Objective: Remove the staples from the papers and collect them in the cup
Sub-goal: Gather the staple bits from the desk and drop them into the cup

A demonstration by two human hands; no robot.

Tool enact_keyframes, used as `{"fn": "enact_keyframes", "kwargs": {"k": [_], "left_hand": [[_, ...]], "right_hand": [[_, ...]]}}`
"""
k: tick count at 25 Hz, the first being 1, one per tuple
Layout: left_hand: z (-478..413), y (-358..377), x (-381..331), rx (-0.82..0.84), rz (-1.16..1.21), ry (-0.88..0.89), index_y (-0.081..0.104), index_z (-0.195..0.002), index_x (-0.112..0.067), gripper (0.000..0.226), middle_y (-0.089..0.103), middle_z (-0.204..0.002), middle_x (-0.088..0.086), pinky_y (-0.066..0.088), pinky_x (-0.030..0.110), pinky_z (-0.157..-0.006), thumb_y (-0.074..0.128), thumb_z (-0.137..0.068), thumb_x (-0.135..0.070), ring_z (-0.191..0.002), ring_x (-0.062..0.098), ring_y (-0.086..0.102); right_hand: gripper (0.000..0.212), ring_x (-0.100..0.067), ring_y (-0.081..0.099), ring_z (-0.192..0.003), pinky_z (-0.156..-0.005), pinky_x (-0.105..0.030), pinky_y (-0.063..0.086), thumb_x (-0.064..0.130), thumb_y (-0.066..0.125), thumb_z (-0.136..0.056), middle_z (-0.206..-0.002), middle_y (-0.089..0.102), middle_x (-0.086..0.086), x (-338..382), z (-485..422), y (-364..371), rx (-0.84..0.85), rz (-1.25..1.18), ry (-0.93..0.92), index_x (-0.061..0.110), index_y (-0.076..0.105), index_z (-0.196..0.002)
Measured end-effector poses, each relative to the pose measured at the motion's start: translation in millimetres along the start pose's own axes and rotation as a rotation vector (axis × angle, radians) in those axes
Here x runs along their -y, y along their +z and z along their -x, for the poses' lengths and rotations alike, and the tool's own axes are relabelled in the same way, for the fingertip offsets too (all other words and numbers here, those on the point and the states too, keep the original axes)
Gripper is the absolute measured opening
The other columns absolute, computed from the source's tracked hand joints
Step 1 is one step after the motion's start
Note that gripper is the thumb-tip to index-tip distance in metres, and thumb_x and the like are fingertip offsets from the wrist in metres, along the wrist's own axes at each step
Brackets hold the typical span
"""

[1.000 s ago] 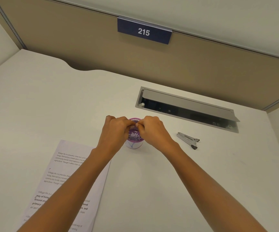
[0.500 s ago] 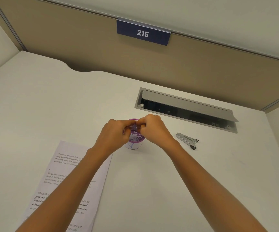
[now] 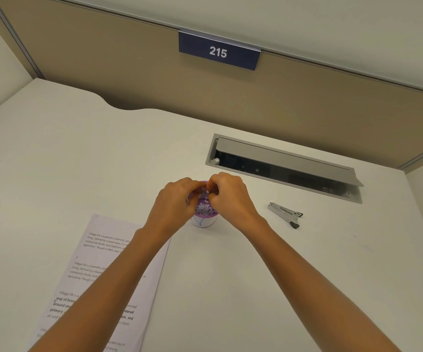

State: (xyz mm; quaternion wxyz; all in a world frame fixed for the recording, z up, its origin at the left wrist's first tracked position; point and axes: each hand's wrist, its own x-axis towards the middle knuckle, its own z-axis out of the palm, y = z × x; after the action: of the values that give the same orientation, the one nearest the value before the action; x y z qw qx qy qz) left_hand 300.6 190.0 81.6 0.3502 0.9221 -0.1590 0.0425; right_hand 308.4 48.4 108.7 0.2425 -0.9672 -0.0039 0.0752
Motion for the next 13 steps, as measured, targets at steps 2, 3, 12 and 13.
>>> {"fn": "enact_keyframes", "kwargs": {"k": [2, 3, 12, 13], "left_hand": [[-0.8, 0.6, -0.5, -0.008, -0.002, 0.001, 0.067, -0.115, -0.014, 0.025, 0.073, -0.106, 0.007, 0.053, 0.030, -0.082, 0.060, -0.091, -0.013, -0.093, 0.025, 0.068], [-1.1, 0.7, -0.9, -0.007, -0.001, -0.004, 0.068, -0.115, -0.014, 0.025, 0.072, -0.106, 0.007, 0.053, 0.030, -0.082, 0.059, -0.091, -0.013, -0.093, 0.025, 0.067], [1.1, -2.0, -1.9, 0.002, -0.002, -0.010, 0.066, -0.118, -0.013, 0.027, 0.071, -0.111, 0.008, 0.056, 0.033, -0.086, 0.057, -0.092, -0.013, -0.097, 0.025, 0.066], [1.0, -2.0, -2.2, 0.001, -0.001, -0.007, 0.067, -0.118, -0.014, 0.027, 0.071, -0.111, 0.008, 0.056, 0.034, -0.086, 0.056, -0.093, -0.013, -0.097, 0.025, 0.066]], "right_hand": [[0.024, -0.023, 0.062, -0.101, -0.092, -0.030, 0.050, 0.023, 0.067, -0.088, -0.114, 0.065, -0.007, -0.3, 0.4, 1.6, 0.007, 0.018, -0.011, 0.011, 0.065, -0.109], [0.025, -0.023, 0.062, -0.102, -0.092, -0.030, 0.049, 0.024, 0.066, -0.088, -0.115, 0.065, -0.008, -0.5, 0.8, 2.4, 0.013, 0.026, -0.016, 0.011, 0.064, -0.110], [0.027, -0.024, 0.062, -0.099, -0.087, -0.029, 0.050, 0.028, 0.060, -0.092, -0.111, 0.067, -0.008, -5.2, 4.2, 2.5, -0.024, 0.005, -0.069, 0.012, 0.069, -0.112], [0.026, -0.023, 0.061, -0.099, -0.088, -0.029, 0.050, 0.028, 0.061, -0.091, -0.111, 0.067, -0.008, -5.2, 3.7, 2.6, -0.029, 0.006, -0.068, 0.012, 0.068, -0.111]]}}
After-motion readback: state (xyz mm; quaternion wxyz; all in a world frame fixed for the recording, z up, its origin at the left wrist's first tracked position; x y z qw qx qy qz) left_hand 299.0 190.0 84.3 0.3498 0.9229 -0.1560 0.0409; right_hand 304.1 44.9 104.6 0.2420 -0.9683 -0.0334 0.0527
